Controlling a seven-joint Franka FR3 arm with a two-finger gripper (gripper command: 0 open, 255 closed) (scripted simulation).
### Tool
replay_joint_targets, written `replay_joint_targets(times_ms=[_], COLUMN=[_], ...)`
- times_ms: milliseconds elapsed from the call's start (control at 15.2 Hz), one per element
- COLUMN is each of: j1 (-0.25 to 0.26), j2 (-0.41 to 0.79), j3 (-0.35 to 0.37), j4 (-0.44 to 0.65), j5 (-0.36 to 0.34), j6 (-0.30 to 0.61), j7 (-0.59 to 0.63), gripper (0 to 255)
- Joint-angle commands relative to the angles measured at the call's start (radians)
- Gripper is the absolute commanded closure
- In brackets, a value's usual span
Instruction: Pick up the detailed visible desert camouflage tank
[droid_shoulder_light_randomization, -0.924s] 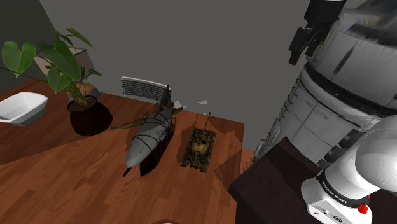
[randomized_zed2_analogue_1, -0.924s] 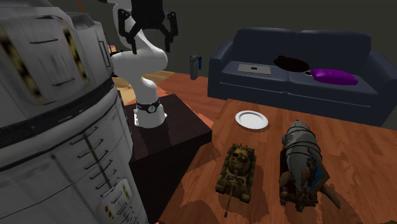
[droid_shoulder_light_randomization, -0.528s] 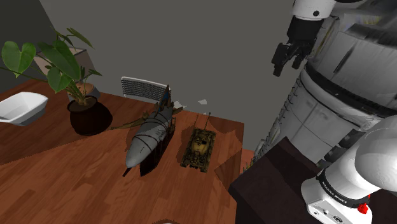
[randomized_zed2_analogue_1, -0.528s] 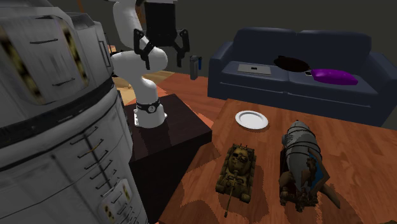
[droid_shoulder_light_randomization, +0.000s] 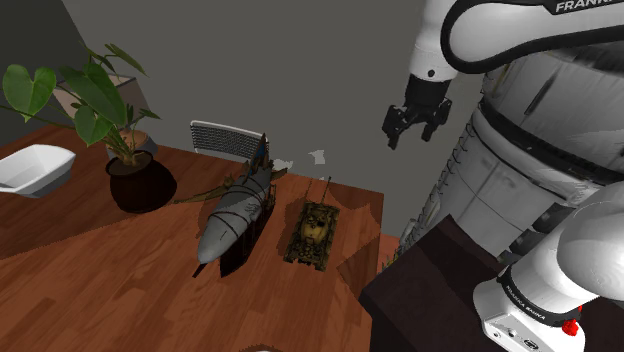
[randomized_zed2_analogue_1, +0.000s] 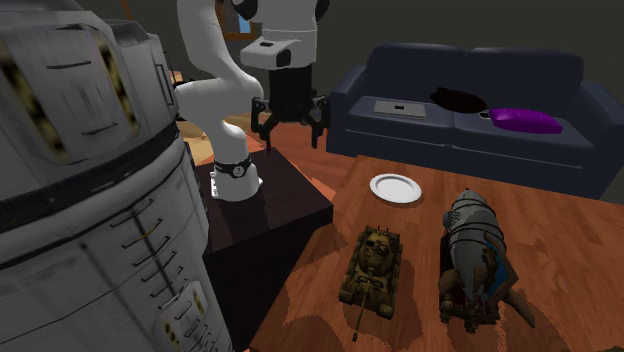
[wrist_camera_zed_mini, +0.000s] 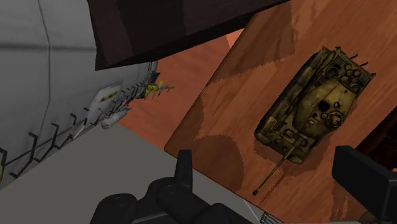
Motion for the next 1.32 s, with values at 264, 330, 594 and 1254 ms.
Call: replay_joint_targets(times_ms=[264,330,594,1254], j1=[-0.012,-0.016,-0.031,-0.023], j2=[0.177,0.213,0.369,0.797], j3=[0.083,0.096,0.142,0.161], j4=[-0.024,-0.020,0.009,0.187], j5=[0.041,0.043,0.035,-0.107], j6=[0.205,0.238,0.367,0.613], j7=[0.186,0.217,0.346,0.705], gripper=[0,0,0,0])
